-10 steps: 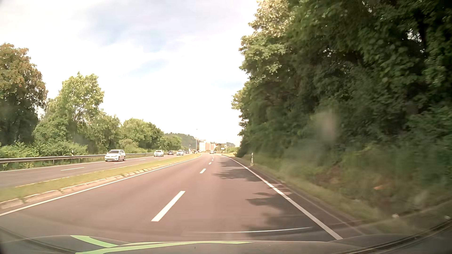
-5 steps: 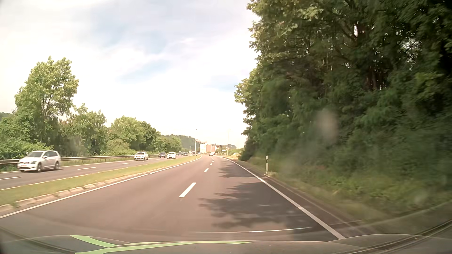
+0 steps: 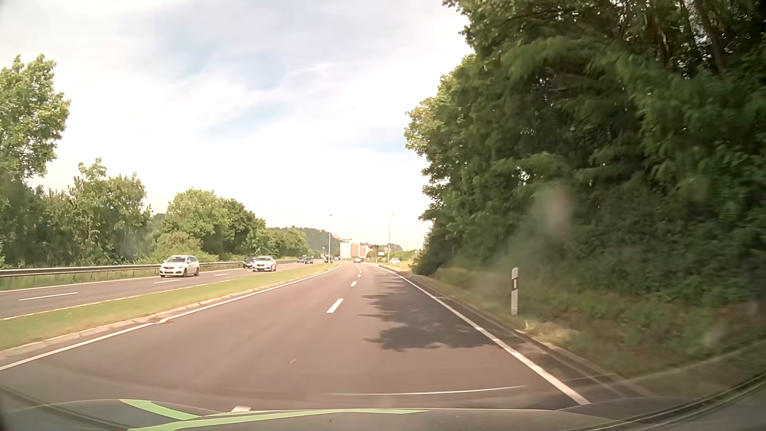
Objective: Follow the waypoints while adhering to traffic rules and regulations
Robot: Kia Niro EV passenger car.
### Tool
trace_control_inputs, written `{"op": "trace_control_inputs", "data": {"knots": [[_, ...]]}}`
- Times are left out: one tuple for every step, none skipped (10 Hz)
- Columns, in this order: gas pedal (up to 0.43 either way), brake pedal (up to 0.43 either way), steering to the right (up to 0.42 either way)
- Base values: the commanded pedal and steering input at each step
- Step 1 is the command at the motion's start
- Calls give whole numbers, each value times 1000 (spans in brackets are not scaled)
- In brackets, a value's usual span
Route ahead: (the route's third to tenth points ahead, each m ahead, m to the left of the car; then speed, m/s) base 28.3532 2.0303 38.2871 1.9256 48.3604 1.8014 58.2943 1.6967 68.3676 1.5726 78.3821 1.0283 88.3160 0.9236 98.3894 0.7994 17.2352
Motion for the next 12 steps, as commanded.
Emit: {"op": "trace_control_inputs", "data": {"knots": [[87,0,-2],[87,0,-2],[87,0,-1],[87,0,-1],[87,0,-1],[87,0,-1],[87,0,-1],[87,0,-1],[87,0,-1],[87,0,-1],[87,0,-1],[87,0,-1]]}}
